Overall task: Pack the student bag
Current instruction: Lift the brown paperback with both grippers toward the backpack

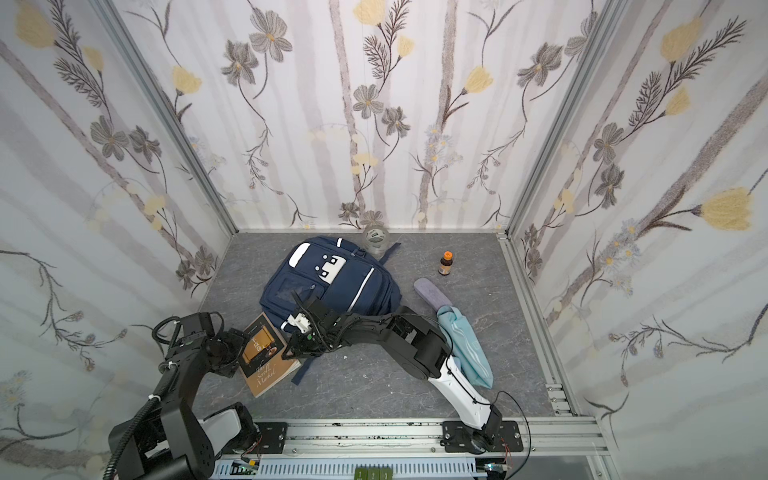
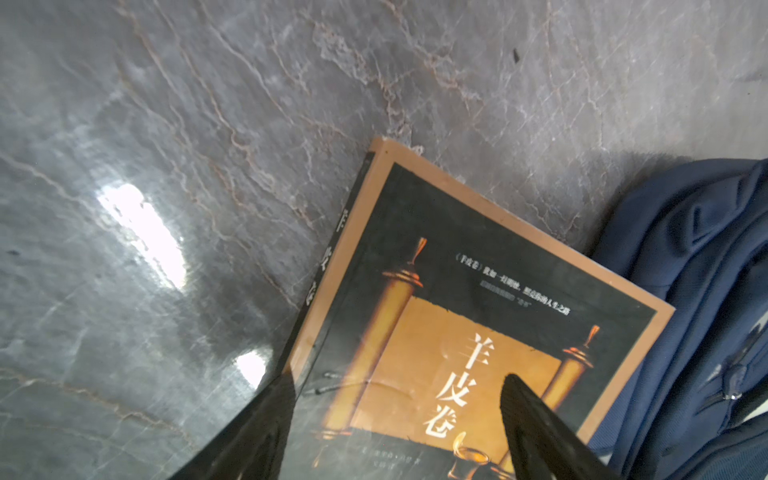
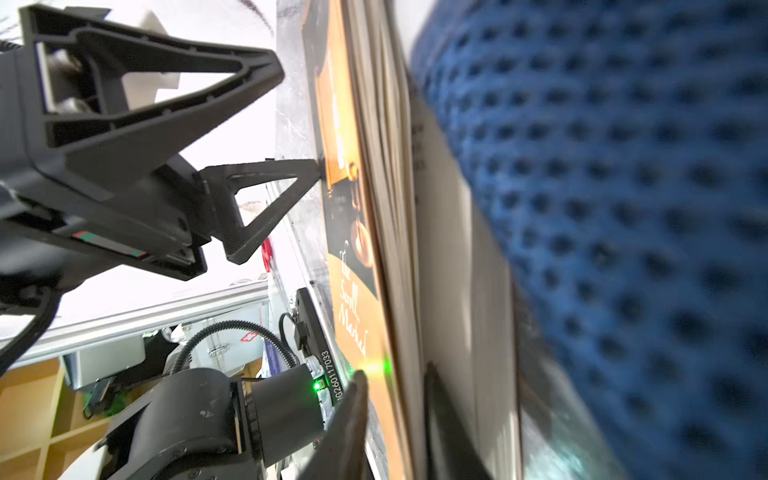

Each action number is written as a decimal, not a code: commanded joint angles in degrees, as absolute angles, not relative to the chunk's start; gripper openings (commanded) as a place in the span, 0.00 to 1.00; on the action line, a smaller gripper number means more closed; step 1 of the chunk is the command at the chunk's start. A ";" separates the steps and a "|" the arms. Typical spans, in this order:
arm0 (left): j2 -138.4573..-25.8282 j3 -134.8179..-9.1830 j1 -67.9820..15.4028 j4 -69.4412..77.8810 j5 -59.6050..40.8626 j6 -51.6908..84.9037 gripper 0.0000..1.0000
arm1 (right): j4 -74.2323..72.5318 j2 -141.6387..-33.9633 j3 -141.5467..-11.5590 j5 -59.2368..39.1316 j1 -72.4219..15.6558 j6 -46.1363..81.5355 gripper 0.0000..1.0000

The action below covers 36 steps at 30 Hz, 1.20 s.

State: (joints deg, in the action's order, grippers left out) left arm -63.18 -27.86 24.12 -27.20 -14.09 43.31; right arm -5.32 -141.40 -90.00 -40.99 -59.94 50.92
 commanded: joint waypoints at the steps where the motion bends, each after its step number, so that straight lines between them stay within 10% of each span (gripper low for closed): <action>1: -64.03 -26.98 24.08 -31.09 -11.60 43.70 0.81 | -7.74 -140.97 -90.57 -42.93 -59.96 50.52 0.11; 22: -61.74 -77.36 17.34 -50.31 -9.32 45.95 0.82 | -3.89 -118.22 -102.18 -43.68 -56.09 53.32 0.00; 36: -55.91 -69.97 0.87 -35.69 -25.77 54.58 0.81 | 3.14 -101.58 -92.66 -46.20 -41.94 41.78 0.00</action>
State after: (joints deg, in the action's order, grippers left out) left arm -56.45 -71.90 3.60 -39.31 -25.12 52.97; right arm 2.13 -102.74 -94.72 -44.66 -43.48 46.52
